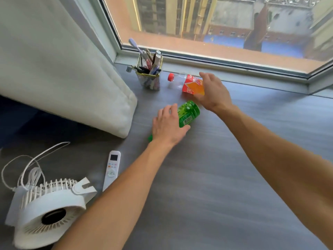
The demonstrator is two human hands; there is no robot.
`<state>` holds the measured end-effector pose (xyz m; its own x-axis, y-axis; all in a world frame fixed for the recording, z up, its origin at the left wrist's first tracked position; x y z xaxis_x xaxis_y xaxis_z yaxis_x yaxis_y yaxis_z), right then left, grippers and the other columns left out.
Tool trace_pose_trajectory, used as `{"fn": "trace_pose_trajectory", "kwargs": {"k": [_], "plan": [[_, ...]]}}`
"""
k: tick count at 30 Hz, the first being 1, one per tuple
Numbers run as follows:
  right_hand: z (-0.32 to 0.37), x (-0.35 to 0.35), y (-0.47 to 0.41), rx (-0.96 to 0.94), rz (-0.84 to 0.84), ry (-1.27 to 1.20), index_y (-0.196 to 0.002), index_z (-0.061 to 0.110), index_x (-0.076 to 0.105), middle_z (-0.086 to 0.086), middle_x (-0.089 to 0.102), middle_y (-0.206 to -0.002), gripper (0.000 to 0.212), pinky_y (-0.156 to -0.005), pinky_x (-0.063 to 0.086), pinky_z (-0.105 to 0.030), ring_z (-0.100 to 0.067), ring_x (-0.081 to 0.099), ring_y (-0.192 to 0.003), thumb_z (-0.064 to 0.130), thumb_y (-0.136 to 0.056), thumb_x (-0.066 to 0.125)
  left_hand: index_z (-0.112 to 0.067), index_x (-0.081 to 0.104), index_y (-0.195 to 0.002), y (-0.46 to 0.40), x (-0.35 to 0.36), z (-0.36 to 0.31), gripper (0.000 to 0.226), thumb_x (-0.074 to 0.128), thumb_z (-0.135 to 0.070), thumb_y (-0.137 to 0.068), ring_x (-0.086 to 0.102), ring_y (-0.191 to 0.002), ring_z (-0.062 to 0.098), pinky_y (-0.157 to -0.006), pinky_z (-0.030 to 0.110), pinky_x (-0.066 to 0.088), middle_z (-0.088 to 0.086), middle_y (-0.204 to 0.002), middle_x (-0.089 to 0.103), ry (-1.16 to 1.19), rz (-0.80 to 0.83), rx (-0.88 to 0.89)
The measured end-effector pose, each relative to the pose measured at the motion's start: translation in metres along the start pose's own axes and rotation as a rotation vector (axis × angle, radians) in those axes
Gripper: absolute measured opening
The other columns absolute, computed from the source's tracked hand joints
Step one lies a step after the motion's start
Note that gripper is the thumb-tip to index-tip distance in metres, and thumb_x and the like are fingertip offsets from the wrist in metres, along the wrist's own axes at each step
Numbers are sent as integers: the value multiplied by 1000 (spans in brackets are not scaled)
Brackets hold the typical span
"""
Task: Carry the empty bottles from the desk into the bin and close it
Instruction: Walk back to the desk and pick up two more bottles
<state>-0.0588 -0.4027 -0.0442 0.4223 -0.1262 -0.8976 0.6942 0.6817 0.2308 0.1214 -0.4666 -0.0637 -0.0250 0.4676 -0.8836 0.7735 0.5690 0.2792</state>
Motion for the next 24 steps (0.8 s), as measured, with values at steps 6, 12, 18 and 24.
{"fn": "trace_pose_trajectory", "kwargs": {"k": [6,12,18,24], "plan": [[-9,23,-29,4,-3,216,-142,17,39,-13,59,-134,85,-96,45,-48,-36,56,-122,60,-75,69,-22,39,-139,-6,16,10,75,71,-56,-80,55,-118,33,-91,46,49,8,-124,59,-14,15,-16],[-26,30,7,87,-16,138,-120,17,52,-10,67,-110,60,-69,44,-38,-35,65,-97,54,-76,69,-21,49,-132,17,12,30,75,73,-59,-72,61,-109,32,-87,42,53,5,-118,60,131,56,-160],[-47,29,123,273,105,-101,-100,22,51,-2,63,-82,53,-61,44,-35,-28,58,-73,58,-64,67,-25,53,-117,81,2,44,73,70,-69,-61,61,-100,29,-80,37,50,2,-108,60,212,103,-234],[-54,42,272,441,194,-302,-97,26,52,0,68,-82,51,-69,57,-41,-28,65,-77,59,-62,68,-35,48,-103,179,13,50,59,69,-72,-61,60,-83,25,-69,34,45,-7,-91,66,298,198,-329]]}}
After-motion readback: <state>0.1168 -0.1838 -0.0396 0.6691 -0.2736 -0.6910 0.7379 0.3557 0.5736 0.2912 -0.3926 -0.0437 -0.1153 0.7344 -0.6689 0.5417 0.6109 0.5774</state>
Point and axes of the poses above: each hand's wrist, its own y-axis away from the middle knuckle, its own x-axis out of the palm, z = x × y, the point moved 3 cm from there along -y, towards the middle knuckle
